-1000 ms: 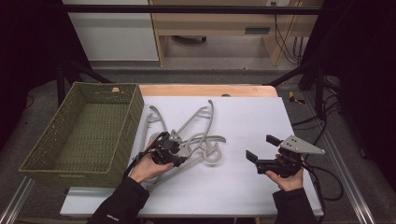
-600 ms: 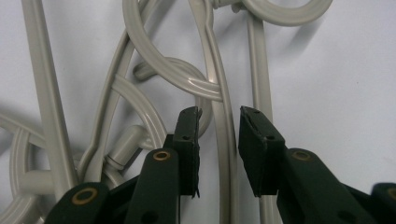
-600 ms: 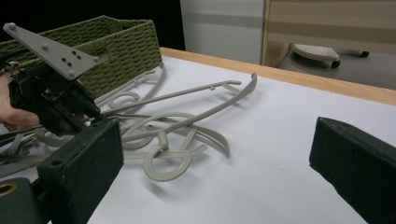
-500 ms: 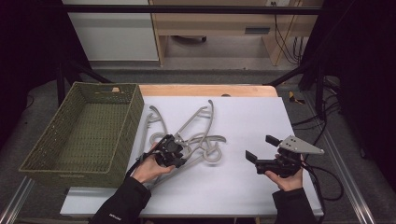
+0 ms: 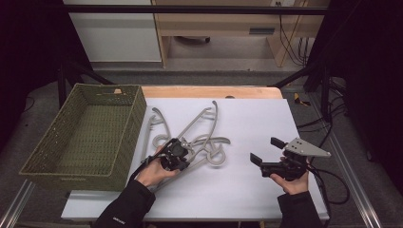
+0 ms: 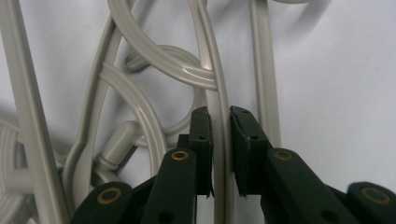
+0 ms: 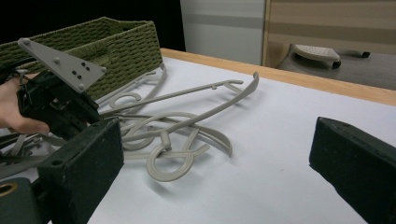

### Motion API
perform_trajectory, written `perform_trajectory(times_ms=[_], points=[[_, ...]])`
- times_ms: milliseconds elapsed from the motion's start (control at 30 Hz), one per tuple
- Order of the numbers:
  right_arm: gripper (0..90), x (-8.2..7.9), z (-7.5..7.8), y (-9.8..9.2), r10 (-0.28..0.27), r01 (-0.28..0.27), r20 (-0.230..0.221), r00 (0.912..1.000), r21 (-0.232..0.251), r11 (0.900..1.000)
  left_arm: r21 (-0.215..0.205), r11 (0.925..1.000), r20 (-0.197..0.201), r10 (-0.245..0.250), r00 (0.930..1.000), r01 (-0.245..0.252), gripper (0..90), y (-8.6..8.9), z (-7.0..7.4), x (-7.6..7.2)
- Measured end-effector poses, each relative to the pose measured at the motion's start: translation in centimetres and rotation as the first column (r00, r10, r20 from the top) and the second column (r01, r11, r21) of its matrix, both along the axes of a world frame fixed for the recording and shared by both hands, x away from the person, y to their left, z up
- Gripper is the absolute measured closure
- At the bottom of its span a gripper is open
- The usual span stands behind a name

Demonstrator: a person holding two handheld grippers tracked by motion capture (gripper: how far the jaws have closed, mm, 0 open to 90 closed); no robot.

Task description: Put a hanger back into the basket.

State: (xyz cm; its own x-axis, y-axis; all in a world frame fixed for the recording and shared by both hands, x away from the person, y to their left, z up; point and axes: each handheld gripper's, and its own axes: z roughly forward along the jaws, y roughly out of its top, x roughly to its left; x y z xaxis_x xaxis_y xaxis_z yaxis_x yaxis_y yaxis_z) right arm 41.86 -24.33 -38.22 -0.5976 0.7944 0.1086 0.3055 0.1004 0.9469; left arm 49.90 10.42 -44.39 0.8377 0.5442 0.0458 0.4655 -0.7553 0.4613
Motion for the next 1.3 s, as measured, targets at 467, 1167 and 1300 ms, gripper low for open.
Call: perform_trajectory(times_ms=[467,1167,1300], points=[[3.3,0.0,0.0,-0.1,0.001,-0.001,0.003,1.0000,-0.005,1.000,-0.020,0.9997,0.063,0.012,0.9979,-0.011,81.4,0.5,0.7,-0.4],[3.4,-0.1,0.1,-0.2,-0.004,0.004,0.002,1.0000,-0.009,1.000,-0.210,0.9770,0.129,0.065,0.9894,-0.037,81.9,2.6,3.6,-2.1],[3.4,-0.1,0.1,-0.3,-0.005,0.006,0.005,1.0000,-0.011,1.000,-0.254,0.9666,0.145,0.072,0.9868,-0.033,81.9,3.0,4.3,-2.6]])
